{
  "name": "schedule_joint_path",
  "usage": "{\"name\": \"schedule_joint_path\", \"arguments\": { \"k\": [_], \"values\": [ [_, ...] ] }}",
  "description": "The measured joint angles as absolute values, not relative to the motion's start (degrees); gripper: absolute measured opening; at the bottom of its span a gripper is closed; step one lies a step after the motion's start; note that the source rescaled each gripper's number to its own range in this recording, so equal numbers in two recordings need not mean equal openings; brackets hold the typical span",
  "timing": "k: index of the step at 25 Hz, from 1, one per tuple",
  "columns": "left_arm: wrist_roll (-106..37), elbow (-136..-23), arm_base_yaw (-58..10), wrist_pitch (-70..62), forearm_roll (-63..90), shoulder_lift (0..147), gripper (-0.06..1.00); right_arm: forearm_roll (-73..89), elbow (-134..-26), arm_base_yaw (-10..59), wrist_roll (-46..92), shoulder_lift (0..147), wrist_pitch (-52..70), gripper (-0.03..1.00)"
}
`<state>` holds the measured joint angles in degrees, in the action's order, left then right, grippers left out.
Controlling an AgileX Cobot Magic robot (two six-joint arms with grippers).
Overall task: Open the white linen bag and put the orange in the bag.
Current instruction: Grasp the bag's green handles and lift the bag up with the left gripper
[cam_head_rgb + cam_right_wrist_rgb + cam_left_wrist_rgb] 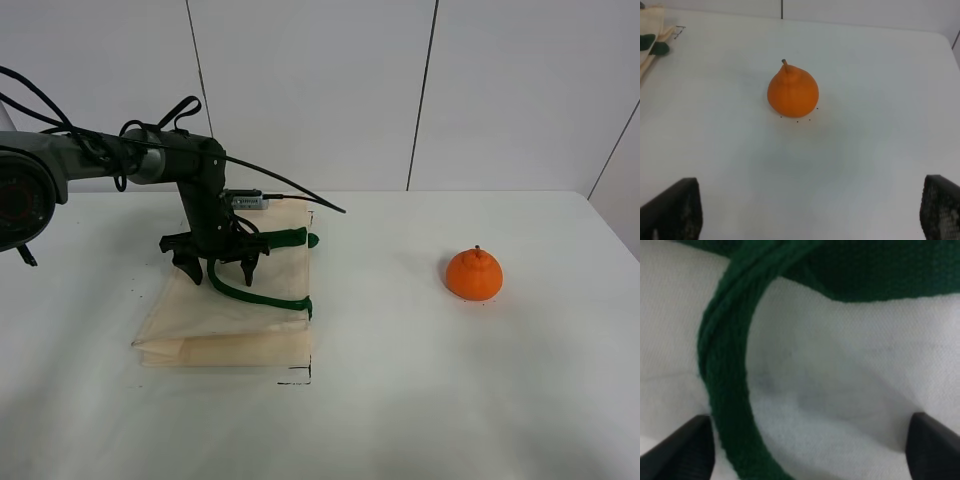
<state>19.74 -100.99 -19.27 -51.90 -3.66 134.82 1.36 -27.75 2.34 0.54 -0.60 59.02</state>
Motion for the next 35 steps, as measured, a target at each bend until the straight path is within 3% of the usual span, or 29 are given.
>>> {"name": "schedule_joint_path", "arguments": {
  "k": [4,7,8,9,10,12,14,23,35],
  "values": [
    [19.74,-100.99,-19.27,-51.28,-3.66,134.86,0.81,1.36,-27.75,2.34,0.54,-0.6,59.02,1.0],
    [20.38,-100.99,-19.27,-51.27,-3.8,134.92,0.62,1.36,-27.75,2.34,0.54,-0.6,59.02,1.0],
    [20.38,-100.99,-19.27,-51.27,-3.8,134.92,0.62,1.36,-27.75,2.34,0.54,-0.6,59.02,1.0],
    [20.95,-100.99,-19.27,-51.27,-3.96,134.92,0.54,1.36,-27.75,2.34,0.54,-0.6,59.02,1.0],
    [22.05,-100.99,-19.27,-51.27,-4.35,134.92,0.36,1.36,-27.75,2.34,0.54,-0.6,59.02,1.0],
    [22.47,-100.99,-19.27,-51.27,-4.51,134.92,0.15,1.36,-27.75,2.34,0.54,-0.6,59.02,1.0],
    [22.52,-100.99,-19.27,-51.27,-4.51,134.92,0.02,1.36,-27.75,2.34,0.54,-0.6,59.02,1.0],
    [22.52,-104.18,-19.27,-55.46,-4.51,134.99,0.01,1.36,-27.75,2.34,0.54,-0.6,59.02,1.0],
    [17.72,-125.12,-19.27,-67.65,-4.29,134.09,0.01,1.36,-27.75,2.34,0.54,-0.6,59.02,1.0]
  ]
}}
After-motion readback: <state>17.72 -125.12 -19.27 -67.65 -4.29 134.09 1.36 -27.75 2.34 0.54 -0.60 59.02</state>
